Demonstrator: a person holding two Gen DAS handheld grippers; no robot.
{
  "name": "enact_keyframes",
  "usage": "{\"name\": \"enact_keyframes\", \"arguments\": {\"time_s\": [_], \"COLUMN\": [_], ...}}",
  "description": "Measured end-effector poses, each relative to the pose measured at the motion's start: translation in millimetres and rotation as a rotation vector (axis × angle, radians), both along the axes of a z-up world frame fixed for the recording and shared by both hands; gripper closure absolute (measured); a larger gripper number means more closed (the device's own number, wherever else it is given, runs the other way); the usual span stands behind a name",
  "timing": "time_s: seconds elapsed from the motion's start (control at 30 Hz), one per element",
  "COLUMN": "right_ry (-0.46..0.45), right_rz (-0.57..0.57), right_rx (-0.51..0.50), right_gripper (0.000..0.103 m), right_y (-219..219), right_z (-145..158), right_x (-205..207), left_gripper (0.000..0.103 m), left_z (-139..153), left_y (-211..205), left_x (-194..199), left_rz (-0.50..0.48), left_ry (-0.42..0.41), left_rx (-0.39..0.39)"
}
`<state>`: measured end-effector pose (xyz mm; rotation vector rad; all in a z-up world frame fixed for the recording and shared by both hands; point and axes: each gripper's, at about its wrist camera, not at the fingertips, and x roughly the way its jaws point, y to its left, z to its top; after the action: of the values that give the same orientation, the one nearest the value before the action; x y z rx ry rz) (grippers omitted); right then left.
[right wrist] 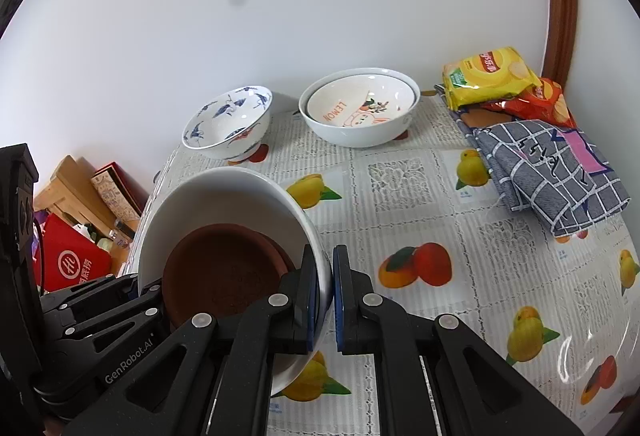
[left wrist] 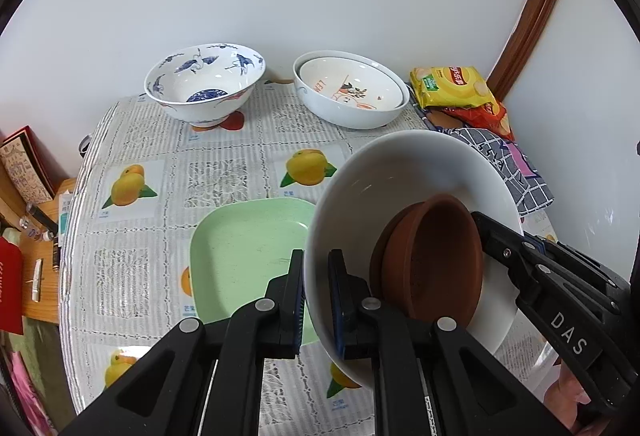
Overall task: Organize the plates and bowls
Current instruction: 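Carry the white bowl with both tools over the green plate stack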
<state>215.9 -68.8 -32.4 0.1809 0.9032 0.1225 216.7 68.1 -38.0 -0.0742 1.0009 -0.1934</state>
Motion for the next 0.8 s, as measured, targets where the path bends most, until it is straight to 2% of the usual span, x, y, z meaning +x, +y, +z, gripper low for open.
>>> {"name": "enact_keyframes", "arguments": {"time_s": [0.8], "right_ry": [0.029], "right_rz": [0.060], "right_rx": [0.014], "right_gripper": [0.096], "right_y": [32.9], "right_z": [-20.1], "right_x": [19.7], "left_gripper": [0.092], "left_z": [-14.8], "left_y": [34.8], "left_x": [11.1], "left_rz": [0.059], "left_ry": [0.028], "left_rx": [0.012]}}
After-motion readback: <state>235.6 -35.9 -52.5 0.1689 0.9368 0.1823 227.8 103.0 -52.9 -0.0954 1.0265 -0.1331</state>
